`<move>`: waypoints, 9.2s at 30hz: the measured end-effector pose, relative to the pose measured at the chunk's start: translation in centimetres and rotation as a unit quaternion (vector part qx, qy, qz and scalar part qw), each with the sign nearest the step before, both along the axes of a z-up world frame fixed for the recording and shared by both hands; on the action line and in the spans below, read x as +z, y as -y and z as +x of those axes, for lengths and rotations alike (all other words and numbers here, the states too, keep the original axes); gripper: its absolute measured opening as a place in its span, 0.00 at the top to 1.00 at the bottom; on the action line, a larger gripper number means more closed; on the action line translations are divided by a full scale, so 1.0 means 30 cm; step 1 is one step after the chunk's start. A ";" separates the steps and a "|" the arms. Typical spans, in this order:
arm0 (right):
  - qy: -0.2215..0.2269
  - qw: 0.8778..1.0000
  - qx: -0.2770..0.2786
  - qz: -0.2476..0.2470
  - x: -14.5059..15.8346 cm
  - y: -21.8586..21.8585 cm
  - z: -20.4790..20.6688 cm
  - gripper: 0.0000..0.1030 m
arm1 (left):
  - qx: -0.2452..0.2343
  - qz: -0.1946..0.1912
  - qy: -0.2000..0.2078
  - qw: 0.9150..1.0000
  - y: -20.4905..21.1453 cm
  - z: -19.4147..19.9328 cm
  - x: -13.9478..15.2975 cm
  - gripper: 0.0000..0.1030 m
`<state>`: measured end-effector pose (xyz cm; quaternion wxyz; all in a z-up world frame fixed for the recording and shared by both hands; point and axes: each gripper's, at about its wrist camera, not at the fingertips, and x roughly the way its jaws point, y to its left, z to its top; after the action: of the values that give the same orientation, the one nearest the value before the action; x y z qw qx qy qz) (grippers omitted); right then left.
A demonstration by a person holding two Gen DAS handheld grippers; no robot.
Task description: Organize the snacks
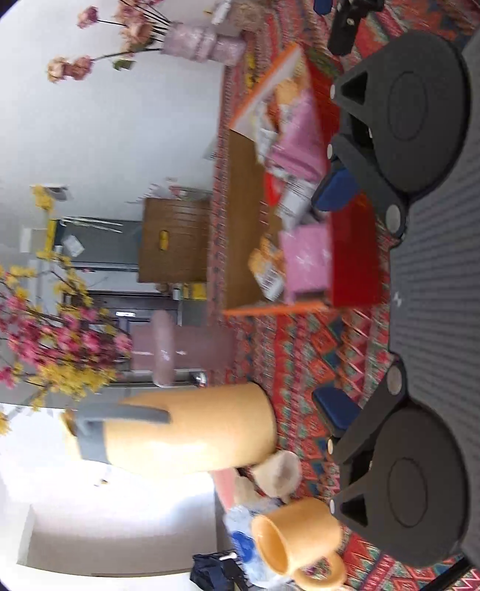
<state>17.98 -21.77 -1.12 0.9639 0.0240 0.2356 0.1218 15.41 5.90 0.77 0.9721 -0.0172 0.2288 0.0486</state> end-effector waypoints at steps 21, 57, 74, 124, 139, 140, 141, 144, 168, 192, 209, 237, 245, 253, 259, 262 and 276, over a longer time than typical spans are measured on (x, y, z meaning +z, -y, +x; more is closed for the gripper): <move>-0.131 0.987 0.076 -0.048 -0.104 -0.271 0.141 0.00 | 0.029 -0.062 -0.053 0.996 -0.112 0.014 -0.138 0.00; -0.121 0.989 0.084 0.028 -0.091 -0.165 0.121 0.51 | 0.049 -0.093 -0.049 0.993 -0.151 0.004 -0.139 0.00; -0.047 0.998 -0.039 0.018 -0.095 0.130 0.038 0.51 | 0.056 -0.067 -0.056 0.995 -0.128 0.012 -0.140 0.00; -0.036 0.997 -0.020 0.072 -0.140 0.170 0.022 0.47 | -0.136 0.012 -0.141 0.981 0.303 0.183 -0.195 0.38; -0.026 0.996 -0.022 0.079 -0.136 0.180 0.013 0.47 | -0.156 0.027 -0.084 0.984 0.324 0.112 -0.144 0.38; -0.026 0.996 -0.022 0.079 -0.136 0.180 0.014 0.47 | -0.157 0.027 -0.080 0.984 0.323 0.108 -0.138 0.38; -0.025 0.996 -0.022 0.078 -0.136 0.179 0.014 0.47 | -0.158 0.026 -0.074 0.984 0.322 0.101 -0.128 0.38; -0.024 0.996 -0.023 0.077 -0.135 0.176 0.012 0.47 | -0.159 0.020 -0.062 0.985 0.314 0.081 -0.100 0.38; 0.079 0.996 0.027 0.035 0.155 0.021 0.073 0.47 | -0.084 -0.014 0.039 0.996 0.212 0.119 0.186 0.38; 0.023 1.000 -0.012 0.009 -0.008 -0.096 0.381 0.39 | 0.020 -0.035 0.028 0.999 0.087 0.326 0.039 0.31; 0.049 0.998 -0.027 0.028 0.013 -0.063 0.345 0.00 | 0.038 -0.041 0.058 0.997 0.084 0.281 0.060 0.00; -0.015 1.000 -0.013 0.017 0.017 0.052 -0.051 0.00 | -0.045 -0.027 -0.011 0.999 0.126 -0.100 0.015 0.00; -0.050 0.999 -0.015 0.007 -0.060 0.084 -0.111 0.00 | -0.051 -0.030 -0.057 0.997 0.138 -0.148 -0.081 0.00; -0.063 0.998 -0.006 0.002 -0.085 0.084 -0.154 0.00 | -0.046 -0.032 -0.067 0.996 0.142 -0.182 -0.097 0.00; -0.065 0.998 -0.002 0.002 -0.086 0.086 -0.170 0.00 | -0.045 -0.032 -0.067 0.996 0.146 -0.195 -0.095 0.00; -0.065 0.998 -0.001 0.002 -0.085 0.085 -0.174 0.00 | -0.045 -0.032 -0.067 0.996 0.147 -0.195 -0.096 0.00; -0.065 0.998 -0.001 0.002 -0.086 0.085 -0.174 0.00 | -0.046 -0.031 -0.067 0.996 0.150 -0.198 -0.096 0.00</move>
<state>12.76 -24.32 -3.71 0.9467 0.0337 0.2973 0.1192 9.46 1.40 -2.12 0.9547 -0.0339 0.2957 -0.0024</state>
